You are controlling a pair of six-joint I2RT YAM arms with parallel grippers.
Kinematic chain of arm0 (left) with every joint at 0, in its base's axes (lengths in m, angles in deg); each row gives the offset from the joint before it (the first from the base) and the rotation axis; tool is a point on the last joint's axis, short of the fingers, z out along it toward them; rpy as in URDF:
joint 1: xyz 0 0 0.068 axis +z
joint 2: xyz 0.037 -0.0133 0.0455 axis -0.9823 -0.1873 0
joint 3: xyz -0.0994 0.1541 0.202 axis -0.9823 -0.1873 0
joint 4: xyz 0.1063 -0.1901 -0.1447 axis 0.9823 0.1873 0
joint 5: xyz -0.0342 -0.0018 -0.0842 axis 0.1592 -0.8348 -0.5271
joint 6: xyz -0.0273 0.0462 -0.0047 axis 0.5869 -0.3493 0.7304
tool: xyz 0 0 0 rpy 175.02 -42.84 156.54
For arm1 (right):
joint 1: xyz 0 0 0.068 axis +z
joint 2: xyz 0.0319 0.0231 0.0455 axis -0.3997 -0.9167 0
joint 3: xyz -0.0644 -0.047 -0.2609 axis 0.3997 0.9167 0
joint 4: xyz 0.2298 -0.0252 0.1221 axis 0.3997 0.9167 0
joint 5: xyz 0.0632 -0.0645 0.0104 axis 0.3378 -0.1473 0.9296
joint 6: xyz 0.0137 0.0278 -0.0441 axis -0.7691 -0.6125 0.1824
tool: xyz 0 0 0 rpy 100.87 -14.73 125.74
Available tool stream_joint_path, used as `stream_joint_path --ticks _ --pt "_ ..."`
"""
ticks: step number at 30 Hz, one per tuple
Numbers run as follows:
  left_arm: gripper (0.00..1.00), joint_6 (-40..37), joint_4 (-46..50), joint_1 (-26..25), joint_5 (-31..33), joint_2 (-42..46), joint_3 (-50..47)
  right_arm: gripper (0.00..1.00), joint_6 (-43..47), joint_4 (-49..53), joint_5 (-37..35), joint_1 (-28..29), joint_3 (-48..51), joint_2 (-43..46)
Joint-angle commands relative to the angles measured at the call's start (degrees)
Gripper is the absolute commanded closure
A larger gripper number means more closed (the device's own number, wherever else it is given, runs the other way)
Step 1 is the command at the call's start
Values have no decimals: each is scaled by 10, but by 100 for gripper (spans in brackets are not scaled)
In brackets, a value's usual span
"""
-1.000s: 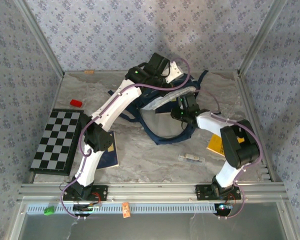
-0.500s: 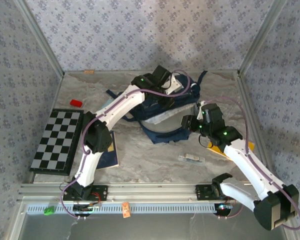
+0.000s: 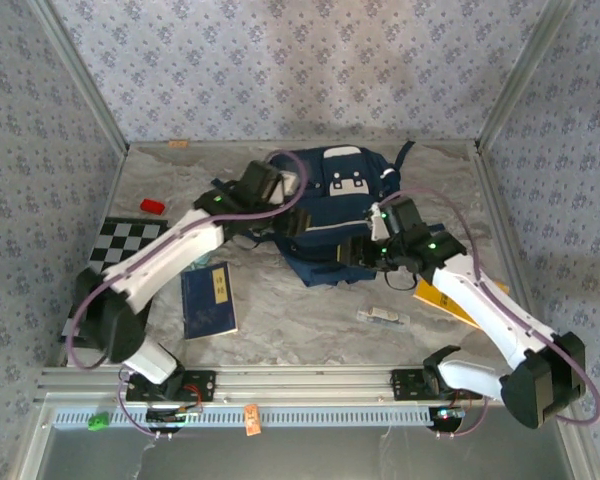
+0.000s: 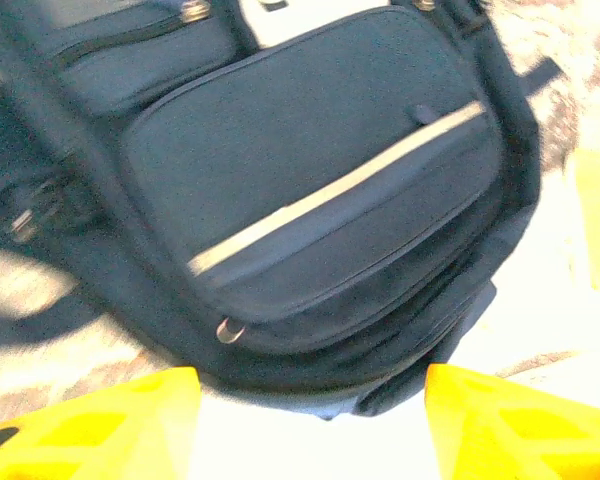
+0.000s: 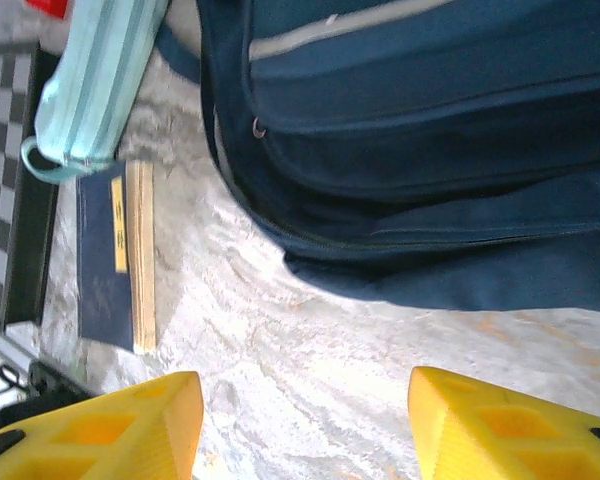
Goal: Pack the student bag
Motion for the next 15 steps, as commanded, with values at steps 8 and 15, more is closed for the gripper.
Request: stream_joint_path --ticks 8,15 --pt "36 174 76 106 23 152 -214 42 -63 -133 -5 122 -11 -138" --pt "30 208 112 192 40 197 -318 42 -79 -160 -23 165 -32 -195"
